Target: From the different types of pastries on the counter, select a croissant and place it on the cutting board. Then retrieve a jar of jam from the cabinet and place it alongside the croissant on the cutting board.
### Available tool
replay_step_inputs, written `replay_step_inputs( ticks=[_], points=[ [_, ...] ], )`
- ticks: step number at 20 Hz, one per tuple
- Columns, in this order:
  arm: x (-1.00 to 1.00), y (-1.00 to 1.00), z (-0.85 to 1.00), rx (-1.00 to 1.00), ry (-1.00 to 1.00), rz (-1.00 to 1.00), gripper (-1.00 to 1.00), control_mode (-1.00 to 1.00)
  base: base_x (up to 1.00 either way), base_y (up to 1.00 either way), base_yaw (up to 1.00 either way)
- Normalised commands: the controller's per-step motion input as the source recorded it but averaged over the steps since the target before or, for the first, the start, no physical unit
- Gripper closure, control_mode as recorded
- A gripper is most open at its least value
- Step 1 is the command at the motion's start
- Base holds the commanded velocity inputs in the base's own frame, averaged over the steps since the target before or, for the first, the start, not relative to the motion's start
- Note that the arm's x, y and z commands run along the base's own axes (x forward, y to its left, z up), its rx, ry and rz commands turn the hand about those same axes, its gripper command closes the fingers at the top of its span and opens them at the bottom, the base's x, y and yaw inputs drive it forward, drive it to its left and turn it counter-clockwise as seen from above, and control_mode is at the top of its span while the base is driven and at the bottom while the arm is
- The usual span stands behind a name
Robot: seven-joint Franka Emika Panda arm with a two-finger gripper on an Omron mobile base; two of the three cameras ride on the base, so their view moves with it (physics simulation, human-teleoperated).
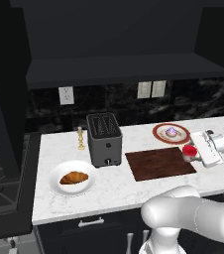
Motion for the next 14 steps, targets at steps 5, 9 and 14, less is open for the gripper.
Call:
replay_step_inputs(
  ticks=[5, 9, 14],
  points=[
    [0.02, 0.39, -0.09, 0.00, 0.00, -0.01, 1.00, -1.00, 0.00, 0.00, 0.00],
    [0.12, 0.09, -0.13, 0.00, 0.01, 0.00, 1.00, -1.00, 0.00, 0.00, 0.00],
    [0.05, -0.02, -0.34, 0.00, 0.00, 0.00, 1.00, -1.00, 0.00, 0.00, 0.00]
  ],
)
